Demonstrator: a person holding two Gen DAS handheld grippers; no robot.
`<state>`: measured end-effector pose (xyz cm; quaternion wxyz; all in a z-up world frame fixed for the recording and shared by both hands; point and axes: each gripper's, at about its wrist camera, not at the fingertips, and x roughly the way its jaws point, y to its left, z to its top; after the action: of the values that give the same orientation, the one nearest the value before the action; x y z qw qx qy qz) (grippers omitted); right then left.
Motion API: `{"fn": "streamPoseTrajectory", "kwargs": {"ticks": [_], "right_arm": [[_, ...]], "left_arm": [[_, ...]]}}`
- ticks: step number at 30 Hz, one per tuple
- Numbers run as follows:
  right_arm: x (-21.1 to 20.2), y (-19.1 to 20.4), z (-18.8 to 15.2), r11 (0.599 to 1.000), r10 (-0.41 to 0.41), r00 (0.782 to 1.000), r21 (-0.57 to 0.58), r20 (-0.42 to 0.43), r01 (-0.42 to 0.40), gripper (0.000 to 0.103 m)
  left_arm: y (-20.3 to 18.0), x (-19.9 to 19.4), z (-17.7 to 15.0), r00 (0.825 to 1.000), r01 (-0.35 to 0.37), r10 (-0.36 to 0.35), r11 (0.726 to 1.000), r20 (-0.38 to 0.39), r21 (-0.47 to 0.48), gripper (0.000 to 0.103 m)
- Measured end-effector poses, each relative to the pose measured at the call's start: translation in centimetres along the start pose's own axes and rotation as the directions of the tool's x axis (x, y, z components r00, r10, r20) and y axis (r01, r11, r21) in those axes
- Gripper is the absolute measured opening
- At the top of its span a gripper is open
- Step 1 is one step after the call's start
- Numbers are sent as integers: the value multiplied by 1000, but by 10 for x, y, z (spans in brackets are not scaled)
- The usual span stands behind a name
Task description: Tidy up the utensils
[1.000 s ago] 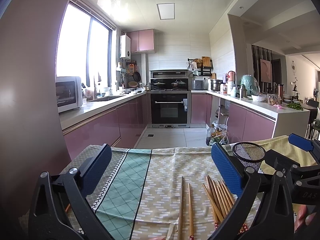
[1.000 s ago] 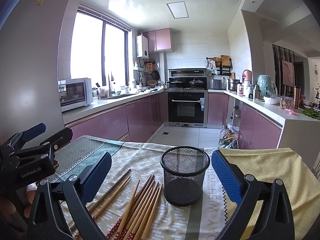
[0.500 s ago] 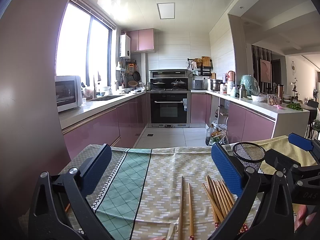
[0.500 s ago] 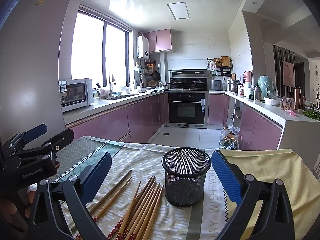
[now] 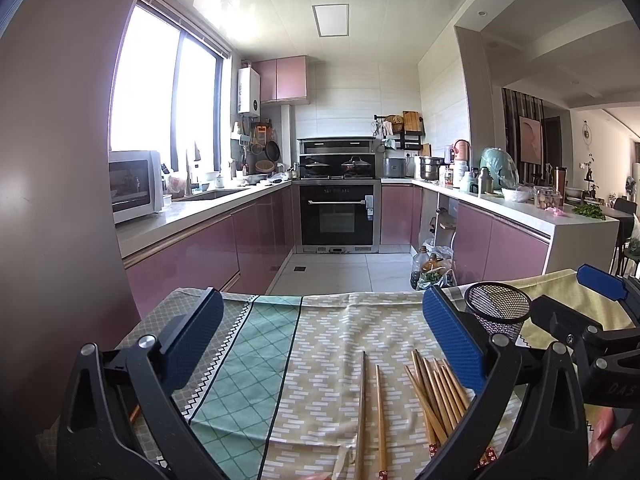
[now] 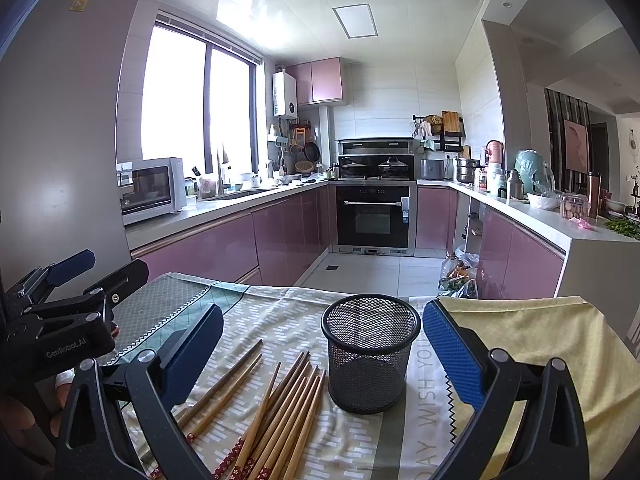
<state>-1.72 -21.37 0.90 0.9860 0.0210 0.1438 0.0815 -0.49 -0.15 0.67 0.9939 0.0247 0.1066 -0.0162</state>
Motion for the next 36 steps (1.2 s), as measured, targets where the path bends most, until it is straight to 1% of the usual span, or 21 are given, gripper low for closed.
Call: {"fn": "streamPoseTrajectory", "kwargs": {"ticks": [20, 25, 27, 30, 32, 34, 35, 36], "right_arm": [[0, -7, -1, 1000, 3, 1000, 8, -10, -3, 97], [5, -9, -4, 1000, 8, 999, 5, -31, -8, 97], [6, -11, -7, 1000, 14, 999, 7, -47, -14, 97], [12, -13, -13, 999, 39, 994, 10, -99, -38, 97], [18, -15, -20, 999, 39, 987, 9, -154, -38, 96], [26, -16, -29, 999, 45, 975, 5, -217, -45, 94], [31, -17, -34, 999, 51, 965, 4, -258, -52, 89], [36, -17, -38, 998, 57, 954, 4, -294, -59, 82]], "left_arm": [[0, 4, -2, 1000, 11, -11, 1000, -14, 4, 99], [2, 6, -3, 1000, 15, -14, 1000, -26, 6, 99], [4, 10, -4, 999, 28, -27, 1000, -46, 3, 99], [9, 21, -8, 994, 42, -41, 999, -100, 4, 99], [12, 30, -14, 988, 55, -53, 998, -146, 12, 99], [14, 40, -20, 978, 71, -65, 997, -198, 26, 98], [15, 44, -24, 973, 80, -71, 996, -222, 33, 97], [15, 49, -27, 965, 96, -84, 995, -247, 37, 96]]}}
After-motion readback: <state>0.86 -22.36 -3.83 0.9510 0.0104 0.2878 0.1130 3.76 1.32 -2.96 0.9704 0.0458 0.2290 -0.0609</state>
